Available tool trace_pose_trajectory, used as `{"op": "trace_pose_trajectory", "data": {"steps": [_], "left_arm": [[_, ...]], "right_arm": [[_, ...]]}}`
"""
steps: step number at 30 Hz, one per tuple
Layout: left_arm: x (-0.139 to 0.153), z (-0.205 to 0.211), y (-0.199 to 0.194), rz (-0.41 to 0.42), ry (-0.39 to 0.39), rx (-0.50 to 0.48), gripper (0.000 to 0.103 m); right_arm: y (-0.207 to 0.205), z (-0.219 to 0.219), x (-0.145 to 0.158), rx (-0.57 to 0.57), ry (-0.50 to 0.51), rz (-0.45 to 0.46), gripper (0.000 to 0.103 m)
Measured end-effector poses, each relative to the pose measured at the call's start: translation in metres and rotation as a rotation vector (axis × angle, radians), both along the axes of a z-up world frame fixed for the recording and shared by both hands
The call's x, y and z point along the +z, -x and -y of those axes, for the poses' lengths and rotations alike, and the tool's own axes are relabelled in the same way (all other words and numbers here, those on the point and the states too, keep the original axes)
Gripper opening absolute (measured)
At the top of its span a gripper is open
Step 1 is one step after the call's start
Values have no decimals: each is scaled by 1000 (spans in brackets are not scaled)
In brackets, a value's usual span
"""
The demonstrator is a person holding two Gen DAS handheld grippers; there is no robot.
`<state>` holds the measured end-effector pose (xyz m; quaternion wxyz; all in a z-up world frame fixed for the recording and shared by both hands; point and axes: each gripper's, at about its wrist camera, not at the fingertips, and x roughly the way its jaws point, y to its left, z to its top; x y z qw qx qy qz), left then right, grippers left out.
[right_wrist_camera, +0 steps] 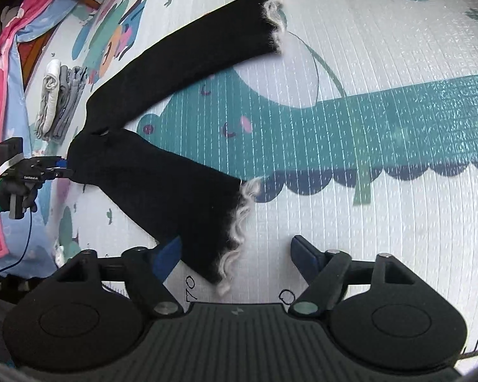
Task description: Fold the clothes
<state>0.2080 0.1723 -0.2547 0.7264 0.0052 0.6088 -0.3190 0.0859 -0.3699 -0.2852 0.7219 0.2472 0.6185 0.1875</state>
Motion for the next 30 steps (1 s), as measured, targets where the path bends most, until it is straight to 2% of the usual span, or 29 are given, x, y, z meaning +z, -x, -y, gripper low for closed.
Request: {"op": "trace_pose_trajectory", "data": {"steps": [3,5,6,7,8,9,10,12,13,15,18,20,22,23,24,25,26,28,30], "left_arm": [[-7,3,3,14,8,32,60],[-9,5,5,25,1,49,59],[-8,6,6,29,-7,59,56],[-7,5,6,29,-10,73,53],[-6,4,6,28,-13,87,48],[-7,2,5,14,-3,98,37],[-7,0,5,1,8,108,33],[-7,1,6,-28,18,103,25],[-6,2,7,-42,23,96,25],[-3,5,9,-99,37,99,23],[5,3,14,-201,132,158,22],[4,7,19,-246,146,153,24],[-4,17,26,-258,67,106,38],[-9,20,28,-258,20,96,54],[-8,21,28,-251,9,90,54],[-7,21,28,-244,-1,84,54],[-6,21,28,-236,-12,79,55],[4,19,26,-172,-21,69,55],[8,13,21,-137,-2,119,55]], "right_arm": [[9,-12,3,-26,75,53,70],[14,-21,4,8,94,104,70],[17,-26,5,27,101,131,64],[18,-28,5,48,81,143,40],[18,-34,4,73,73,146,31],[18,-40,2,84,79,148,31],[18,-46,-1,91,85,150,31],[15,-44,-4,72,70,148,22],[12,-39,-7,64,50,123,3],[6,-19,-6,34,5,71,3],[-1,23,14,-18,-38,69,3],[-6,47,23,-22,-49,53,3],[-13,49,17,31,23,4,5],[-15,46,14,57,81,-3,10],[-16,42,11,87,132,1,11],[-17,38,10,108,145,0,15],[-17,33,11,125,156,12,38],[-16,23,16,157,184,49,64],[-14,10,21,213,246,102,64]]}}
